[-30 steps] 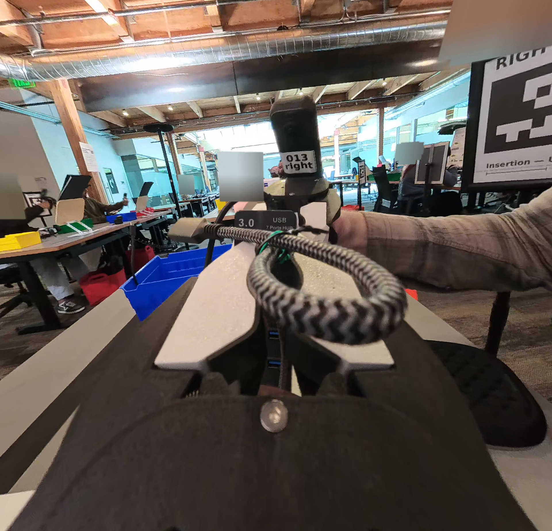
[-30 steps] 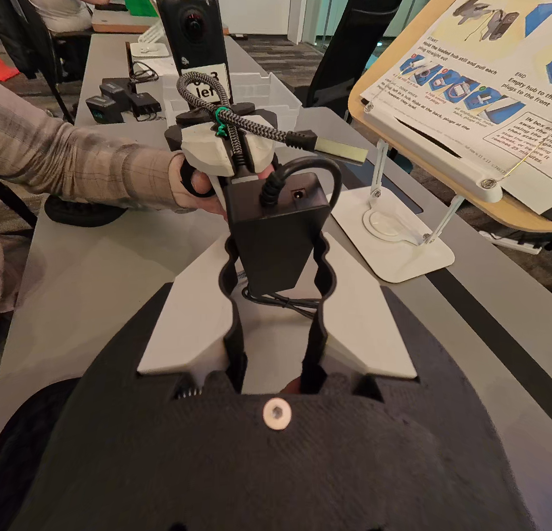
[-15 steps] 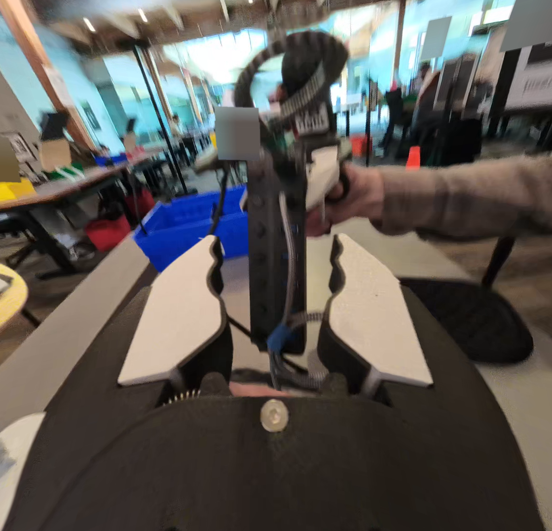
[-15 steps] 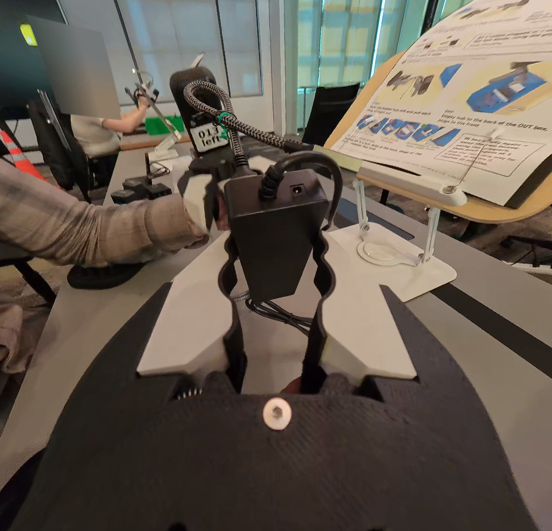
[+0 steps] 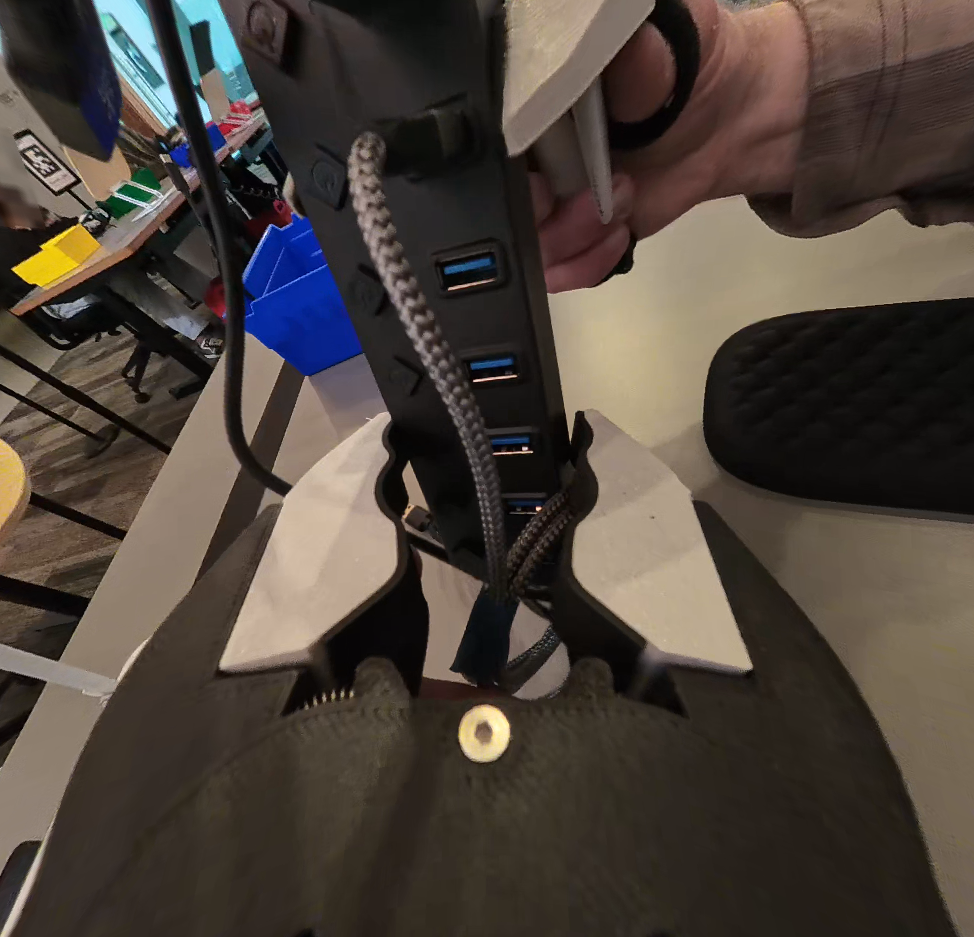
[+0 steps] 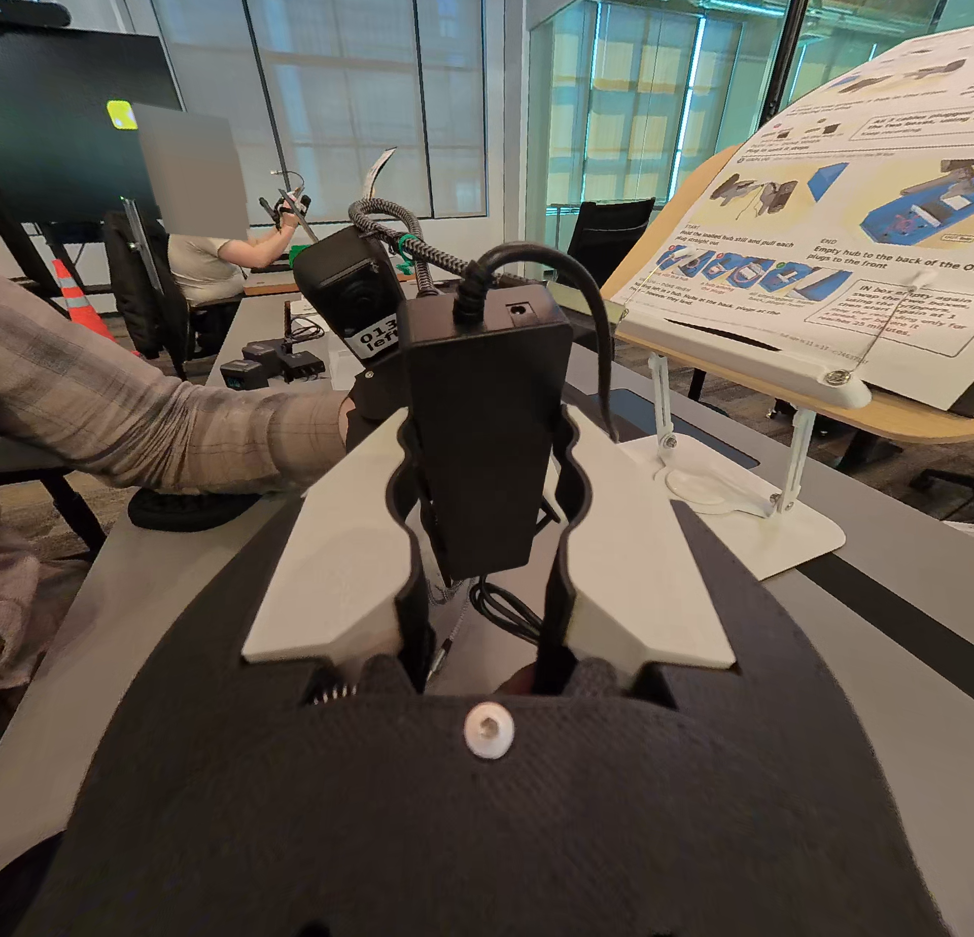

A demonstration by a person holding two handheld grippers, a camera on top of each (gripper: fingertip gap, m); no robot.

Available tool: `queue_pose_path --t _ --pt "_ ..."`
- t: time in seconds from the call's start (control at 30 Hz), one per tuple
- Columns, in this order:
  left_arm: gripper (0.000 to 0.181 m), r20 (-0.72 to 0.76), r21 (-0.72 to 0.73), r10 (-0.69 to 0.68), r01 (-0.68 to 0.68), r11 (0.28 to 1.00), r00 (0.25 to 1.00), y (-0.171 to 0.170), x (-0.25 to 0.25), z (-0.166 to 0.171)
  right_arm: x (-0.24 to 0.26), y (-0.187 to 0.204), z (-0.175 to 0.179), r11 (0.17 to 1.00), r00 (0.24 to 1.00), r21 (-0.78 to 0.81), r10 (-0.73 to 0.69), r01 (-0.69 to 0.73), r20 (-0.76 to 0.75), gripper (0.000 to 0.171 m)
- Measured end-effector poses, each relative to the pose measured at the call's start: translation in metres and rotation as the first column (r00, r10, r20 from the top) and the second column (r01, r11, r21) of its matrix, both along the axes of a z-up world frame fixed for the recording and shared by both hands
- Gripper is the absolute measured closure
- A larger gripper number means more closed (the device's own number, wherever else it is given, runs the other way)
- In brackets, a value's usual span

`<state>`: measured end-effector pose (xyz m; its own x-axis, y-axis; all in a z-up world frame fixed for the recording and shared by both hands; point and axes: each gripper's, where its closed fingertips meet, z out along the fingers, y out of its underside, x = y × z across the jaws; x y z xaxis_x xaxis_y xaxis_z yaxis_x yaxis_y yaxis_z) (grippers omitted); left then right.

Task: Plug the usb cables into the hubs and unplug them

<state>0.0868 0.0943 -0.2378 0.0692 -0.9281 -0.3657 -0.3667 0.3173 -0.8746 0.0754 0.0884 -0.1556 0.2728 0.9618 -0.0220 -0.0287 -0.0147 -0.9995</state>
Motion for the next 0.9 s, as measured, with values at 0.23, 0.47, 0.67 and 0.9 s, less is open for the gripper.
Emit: queue_pose_path --t 0.23,0.47,0.67,0.9 --pt "0.123 -0.014 0.089 0.04 -0.038 0.995 0.999 0.01 -0.002 -0.005 0.005 -0.004 -0.011 0.999 0.987 0.042 -0.021 0.015 0.161 0.122" --pt "0.124 -0.089 0.372 0.203 -0.156 0.915 0.975 0.029 -0.005 -0.008 0.035 -0.029 -0.005 0.981 0.95 -0.182 -0.006 0.066 0.311 0.073" --pt "0.124 -0.134 0.644 0.356 -0.192 0.741 0.925 0.041 -0.004 -0.009 0.045 -0.02 -0.032 0.868 0.938 -0.435 -0.089 0.238 0.336 0.096" --pt "0.124 -0.165 0.796 0.43 -0.137 0.589 0.888 0.039 0.003 -0.012 0.032 -0.008 -0.067 0.809 0.929 -0.49 -0.175 0.325 0.327 0.143"
